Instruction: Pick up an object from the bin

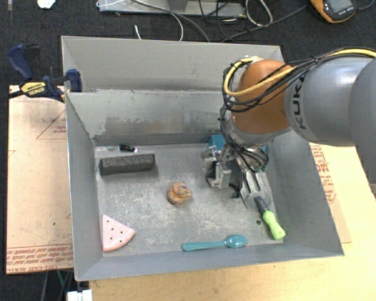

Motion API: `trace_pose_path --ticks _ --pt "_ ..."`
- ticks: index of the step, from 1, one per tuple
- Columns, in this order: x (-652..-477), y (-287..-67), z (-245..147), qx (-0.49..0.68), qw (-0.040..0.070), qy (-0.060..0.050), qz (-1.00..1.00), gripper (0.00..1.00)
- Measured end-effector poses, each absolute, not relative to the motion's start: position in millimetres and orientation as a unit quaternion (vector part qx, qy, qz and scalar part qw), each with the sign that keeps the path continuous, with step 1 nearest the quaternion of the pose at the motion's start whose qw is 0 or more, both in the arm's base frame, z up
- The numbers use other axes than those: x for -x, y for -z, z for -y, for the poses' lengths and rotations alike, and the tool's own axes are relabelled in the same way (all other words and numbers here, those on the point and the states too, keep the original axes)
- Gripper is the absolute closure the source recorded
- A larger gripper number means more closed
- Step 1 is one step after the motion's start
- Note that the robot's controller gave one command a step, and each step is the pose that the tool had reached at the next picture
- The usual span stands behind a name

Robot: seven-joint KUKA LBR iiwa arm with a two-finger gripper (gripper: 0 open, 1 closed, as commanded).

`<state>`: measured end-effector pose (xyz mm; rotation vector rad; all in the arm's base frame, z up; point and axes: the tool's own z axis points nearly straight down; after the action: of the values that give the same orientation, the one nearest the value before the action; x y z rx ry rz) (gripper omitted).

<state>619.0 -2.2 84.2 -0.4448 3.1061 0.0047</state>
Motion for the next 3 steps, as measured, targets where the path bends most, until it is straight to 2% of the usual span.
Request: trace_pose_path --ticks 1,2,3 --pt "-595.0 -102.9 16.3 0.181 0.002 -0.002 -0.983 1.00" --pt "-598.4 -105.8 55.5 0.205 0.004 -0.002 -0.979 1.00" --pt "-604.3 -107.2 25.6 0.229 0.006 -0.003 -0.973 0.00"
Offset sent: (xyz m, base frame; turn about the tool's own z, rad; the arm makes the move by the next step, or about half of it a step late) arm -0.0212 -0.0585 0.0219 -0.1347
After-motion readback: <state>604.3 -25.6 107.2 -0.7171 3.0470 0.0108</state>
